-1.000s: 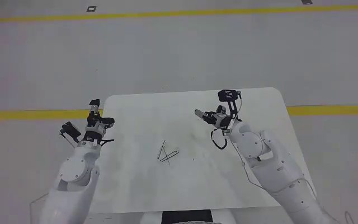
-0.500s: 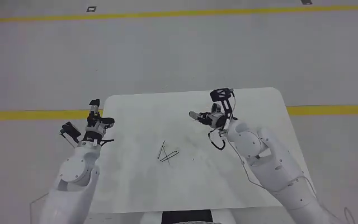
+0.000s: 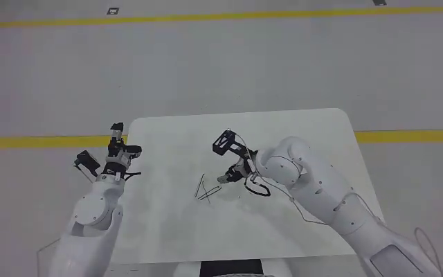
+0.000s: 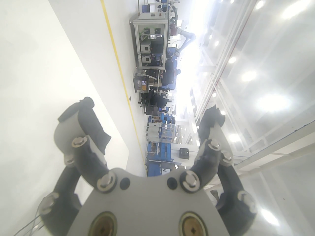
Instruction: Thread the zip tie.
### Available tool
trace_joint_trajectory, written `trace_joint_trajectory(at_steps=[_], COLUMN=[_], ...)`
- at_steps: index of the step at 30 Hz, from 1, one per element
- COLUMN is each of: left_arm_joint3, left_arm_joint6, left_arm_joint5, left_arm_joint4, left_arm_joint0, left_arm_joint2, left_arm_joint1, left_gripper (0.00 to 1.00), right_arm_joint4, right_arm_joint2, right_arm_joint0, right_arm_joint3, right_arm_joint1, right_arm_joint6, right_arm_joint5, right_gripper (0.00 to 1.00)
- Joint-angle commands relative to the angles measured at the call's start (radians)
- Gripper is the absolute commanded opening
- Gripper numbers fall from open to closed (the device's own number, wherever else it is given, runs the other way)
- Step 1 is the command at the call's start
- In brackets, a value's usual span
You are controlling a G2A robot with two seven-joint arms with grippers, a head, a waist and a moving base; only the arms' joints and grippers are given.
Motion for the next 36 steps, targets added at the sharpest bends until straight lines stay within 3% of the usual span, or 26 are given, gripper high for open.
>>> trace_joint_trajectory(at_steps=[1,10,13,19,25,32,36], left_arm_joint3=[0.000,0.000,0.000,0.000,0.000,0.000,0.000], left_arm_joint6=[0.000,0.000,0.000,0.000,0.000,0.000,0.000], left_arm_joint5=[0.000,0.000,0.000,0.000,0.000,0.000,0.000], left_arm_joint4=[0.000,0.000,0.000,0.000,0.000,0.000,0.000], left_arm_joint0=[0.000,0.000,0.000,0.000,0.000,0.000,0.000], left_arm_joint2=[0.000,0.000,0.000,0.000,0.000,0.000,0.000], left_arm_joint1=[0.000,0.000,0.000,0.000,0.000,0.000,0.000], left_gripper=[1.00,1.00,1.00,1.00,1.00,1.00,1.00], right_arm_joint4=[0.000,0.000,0.002,0.027,0.057,0.075,0.076], right_arm_joint2=[0.001,0.001,-0.045,-0.176,-0.300,-0.389,-0.394], right_arm_joint0=[-0.001,-0.001,0.014,0.125,0.230,0.289,0.297], right_arm_joint3=[0.000,0.000,-0.015,0.035,0.134,0.265,0.286], right_arm_joint1=[0.000,0.000,-0.009,-0.059,-0.128,-0.193,-0.203], right_arm_joint6=[-0.001,-0.001,0.006,0.065,0.098,0.127,0.118], right_arm_joint5=[0.001,0.001,-0.053,-0.073,-0.049,0.008,0.010], right_gripper=[1.00,1.00,1.00,1.00,1.00,1.00,1.00])
